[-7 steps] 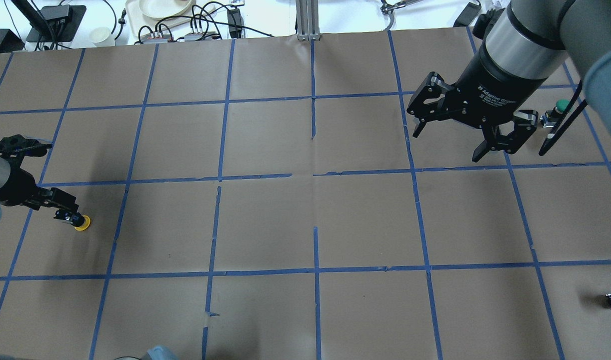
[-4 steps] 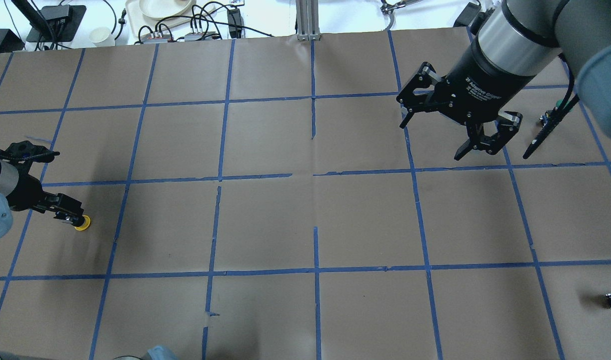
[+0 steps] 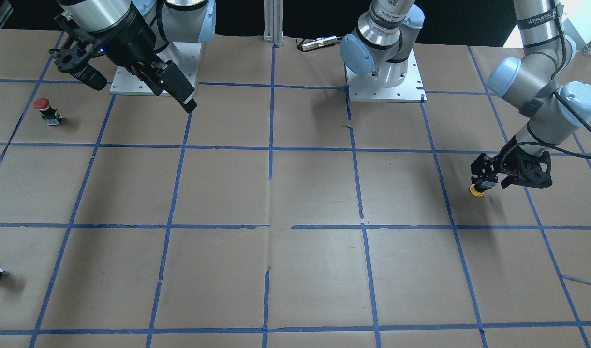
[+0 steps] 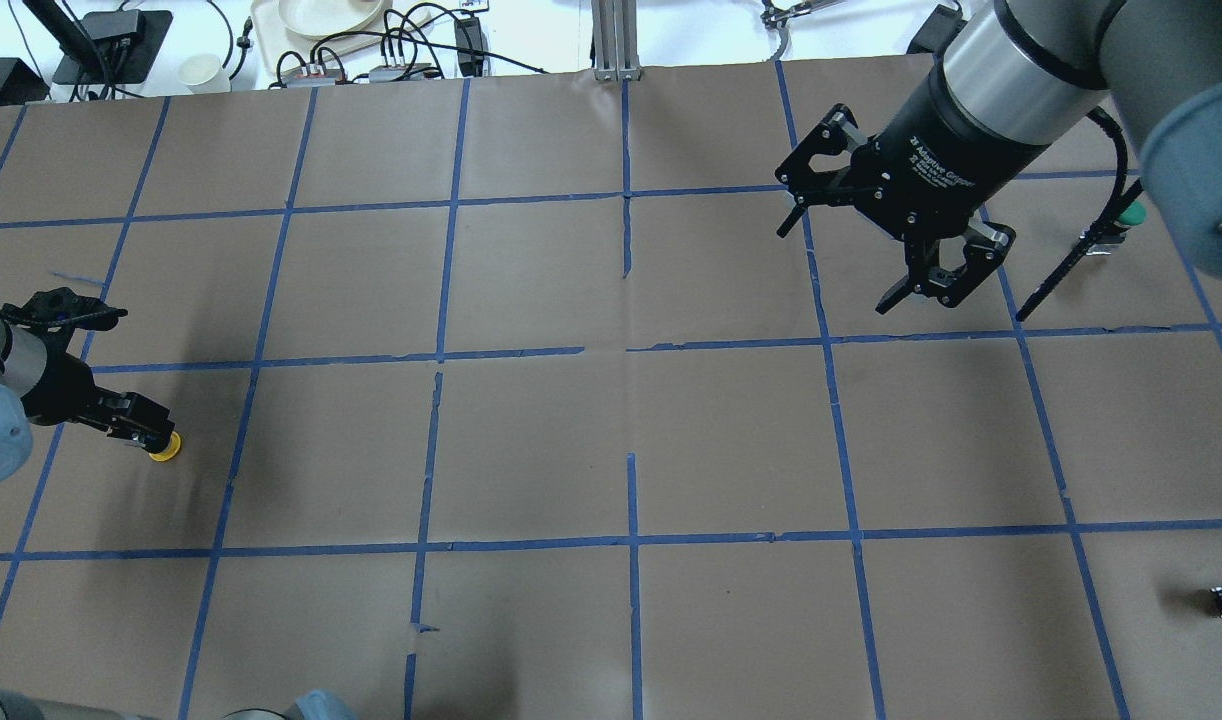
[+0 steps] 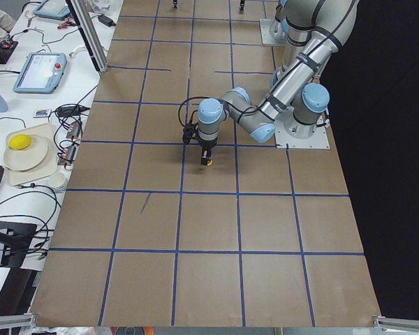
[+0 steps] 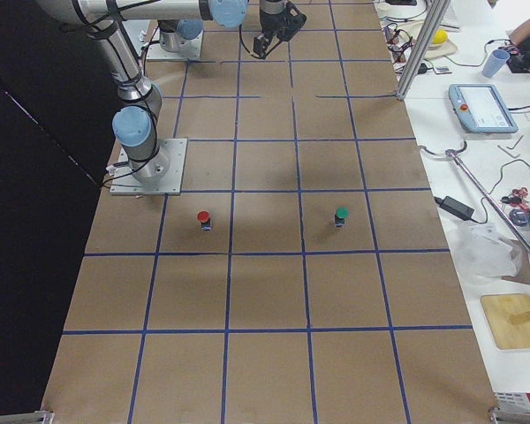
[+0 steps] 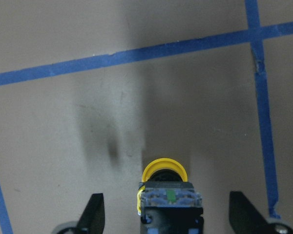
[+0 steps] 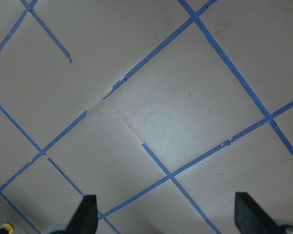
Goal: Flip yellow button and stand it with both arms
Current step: 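Lift the button with the left gripper while the right gripper moves toward the center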
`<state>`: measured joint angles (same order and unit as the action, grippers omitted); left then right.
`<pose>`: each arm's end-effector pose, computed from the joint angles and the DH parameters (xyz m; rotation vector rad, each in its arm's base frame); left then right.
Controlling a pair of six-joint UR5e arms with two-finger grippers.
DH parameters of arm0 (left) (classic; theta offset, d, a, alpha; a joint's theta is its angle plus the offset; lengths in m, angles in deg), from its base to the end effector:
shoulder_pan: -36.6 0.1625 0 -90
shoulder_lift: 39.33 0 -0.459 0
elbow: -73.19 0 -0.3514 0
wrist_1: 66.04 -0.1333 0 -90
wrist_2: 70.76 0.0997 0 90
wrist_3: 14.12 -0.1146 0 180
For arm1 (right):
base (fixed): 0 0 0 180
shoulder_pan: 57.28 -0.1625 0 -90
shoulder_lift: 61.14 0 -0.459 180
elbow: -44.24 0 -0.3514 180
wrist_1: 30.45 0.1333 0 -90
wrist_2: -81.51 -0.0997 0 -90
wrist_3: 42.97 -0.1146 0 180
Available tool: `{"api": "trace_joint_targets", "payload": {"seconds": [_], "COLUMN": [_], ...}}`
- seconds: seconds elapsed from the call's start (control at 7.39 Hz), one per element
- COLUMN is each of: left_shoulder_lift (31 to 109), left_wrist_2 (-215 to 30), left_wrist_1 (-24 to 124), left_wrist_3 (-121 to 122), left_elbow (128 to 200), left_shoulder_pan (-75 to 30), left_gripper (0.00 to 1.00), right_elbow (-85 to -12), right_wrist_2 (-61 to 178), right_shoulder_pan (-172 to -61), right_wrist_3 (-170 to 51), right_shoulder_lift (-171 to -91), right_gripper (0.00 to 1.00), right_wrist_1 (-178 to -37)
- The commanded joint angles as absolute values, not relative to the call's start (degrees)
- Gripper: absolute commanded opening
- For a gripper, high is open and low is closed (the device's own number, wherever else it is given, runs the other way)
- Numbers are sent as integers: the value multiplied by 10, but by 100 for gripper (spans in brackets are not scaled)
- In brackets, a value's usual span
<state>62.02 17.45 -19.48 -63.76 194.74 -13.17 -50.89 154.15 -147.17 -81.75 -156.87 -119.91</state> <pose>0.1852 -0.4308 0.2597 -0.2566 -3.1153 0.0449 0.1667 -0.4057 0.5136 0.9492 2.6893 0.1427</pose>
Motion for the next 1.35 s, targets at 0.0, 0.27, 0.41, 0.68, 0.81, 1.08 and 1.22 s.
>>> {"api": "trace_joint_targets", "payload": {"seconds": [0.0, 0.27, 0.41, 0.68, 0.81, 1.08, 1.22], "left_shoulder_lift": [617, 610, 603, 567, 544, 530, 518], "left_wrist_2": [172, 170, 166, 77, 21, -35, -103], "left_wrist_1": [-195, -190, -181, -90, 6, 106, 168], "left_wrist_3": [-640, -637, -633, -609, -590, -519, -462], "left_elbow": [1947, 1941, 1938, 1908, 1879, 1832, 1807], "left_shoulder_pan": [-132, -133, -137, -150, -166, -243, -274], "left_gripper": [28, 3, 3, 3, 3, 3, 3], "right_elbow": [-509, -511, -511, -510, -511, -511, -511], "right_wrist_2": [1530, 1478, 1439, 1394, 1370, 1335, 1293], "right_shoulder_pan": [-1471, -1471, -1471, -1469, -1469, -1468, -1465], "right_wrist_3": [-823, -882, -915, -970, -974, -1009, -1038], "right_shoulder_lift": [-1568, -1566, -1562, -1545, -1544, -1533, -1519], "right_gripper": [100, 100, 100, 100, 100, 100, 100], "right_wrist_1": [-1206, -1218, -1225, -1244, -1245, -1244, -1244]}}
